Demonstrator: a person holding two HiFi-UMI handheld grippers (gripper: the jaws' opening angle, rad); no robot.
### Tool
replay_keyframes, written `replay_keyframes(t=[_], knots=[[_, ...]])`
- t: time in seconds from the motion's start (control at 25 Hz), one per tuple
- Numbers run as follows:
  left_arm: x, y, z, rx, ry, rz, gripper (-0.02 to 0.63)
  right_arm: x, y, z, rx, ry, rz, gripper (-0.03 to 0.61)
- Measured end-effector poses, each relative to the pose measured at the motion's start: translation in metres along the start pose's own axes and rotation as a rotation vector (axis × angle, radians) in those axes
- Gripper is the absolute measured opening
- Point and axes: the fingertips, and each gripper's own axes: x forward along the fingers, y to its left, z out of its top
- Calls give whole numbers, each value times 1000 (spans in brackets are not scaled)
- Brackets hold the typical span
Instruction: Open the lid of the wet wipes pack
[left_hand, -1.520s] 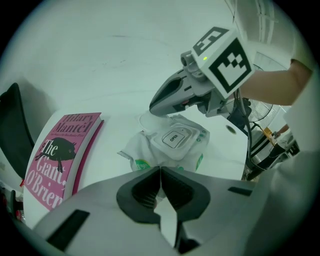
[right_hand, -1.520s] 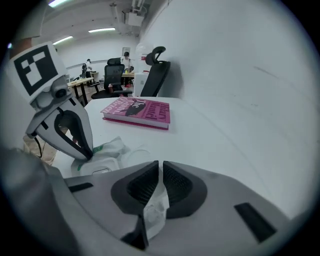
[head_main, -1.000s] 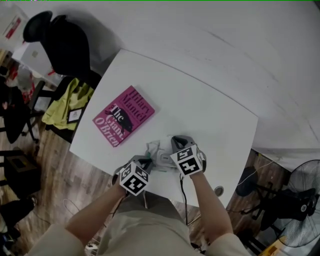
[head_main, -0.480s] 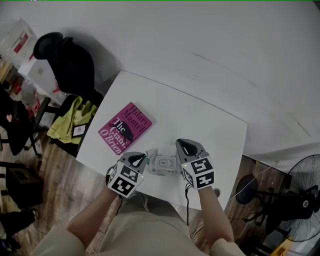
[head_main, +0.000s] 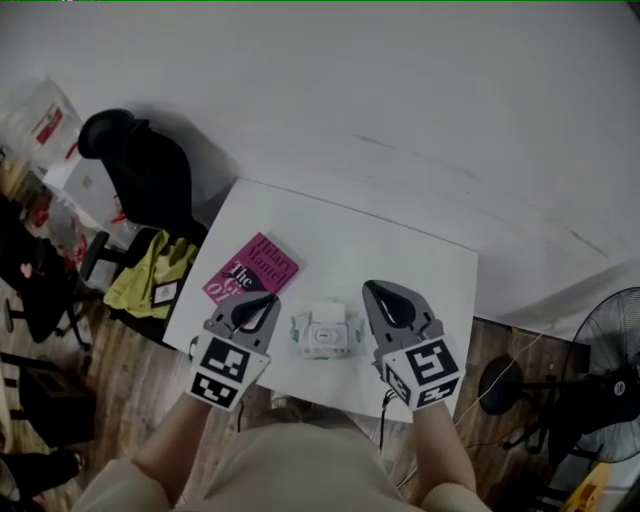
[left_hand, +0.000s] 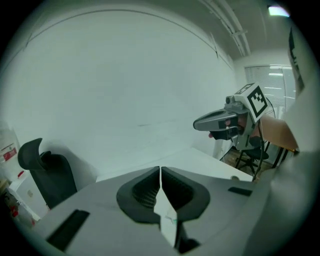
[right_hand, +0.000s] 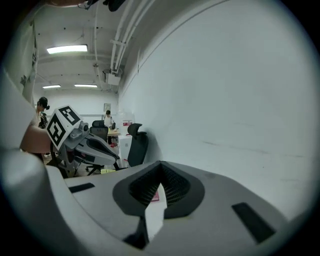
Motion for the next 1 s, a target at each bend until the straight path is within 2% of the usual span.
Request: replay_keyframes(t=[0.16,0.36,0.6,1.0], knots=[[-28,-6,31,21,-78,5,28,-33,13,29,1,-87,-9,23],[-57,-12,54,19,-150,21,28,-66,24,43,21,-146,-33,23],[-78,-28,75,47,-212,23,29,-88,37,39,144,-162,28,23],[-74,-26,67,34,-193,29,28,-87,20,28,209,-162,-7,23]])
